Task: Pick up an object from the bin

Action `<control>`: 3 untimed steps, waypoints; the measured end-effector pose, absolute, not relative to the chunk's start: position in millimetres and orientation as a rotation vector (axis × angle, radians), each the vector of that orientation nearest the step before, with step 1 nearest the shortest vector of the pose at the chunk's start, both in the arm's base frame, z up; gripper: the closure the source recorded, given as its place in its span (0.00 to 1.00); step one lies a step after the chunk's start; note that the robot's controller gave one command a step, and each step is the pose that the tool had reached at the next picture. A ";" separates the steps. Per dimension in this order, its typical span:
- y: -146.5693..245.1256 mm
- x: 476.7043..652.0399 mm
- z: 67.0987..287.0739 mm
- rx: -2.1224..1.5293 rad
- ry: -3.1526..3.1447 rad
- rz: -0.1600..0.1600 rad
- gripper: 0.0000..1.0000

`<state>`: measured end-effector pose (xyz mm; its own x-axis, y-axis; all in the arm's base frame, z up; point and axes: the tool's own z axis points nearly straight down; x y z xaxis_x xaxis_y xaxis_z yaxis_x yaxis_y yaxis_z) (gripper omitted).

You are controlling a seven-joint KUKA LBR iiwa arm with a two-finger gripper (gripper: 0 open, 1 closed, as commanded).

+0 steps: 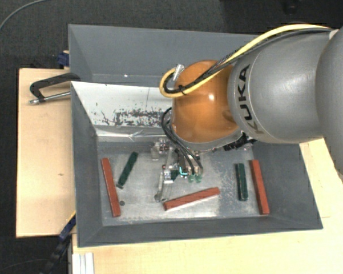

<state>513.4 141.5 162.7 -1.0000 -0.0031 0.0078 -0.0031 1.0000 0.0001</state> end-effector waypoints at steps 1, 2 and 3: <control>5.8 549.9 89.0 0.267 -3.128 0.004 0.00; 52.4 553.9 72.0 1.080 -2.958 0.000 0.00; 87.4 543.0 73.8 1.725 -2.635 0.001 0.00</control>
Offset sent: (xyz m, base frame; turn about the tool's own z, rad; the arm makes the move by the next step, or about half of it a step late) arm 0.0359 -0.1310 -0.0721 -0.1735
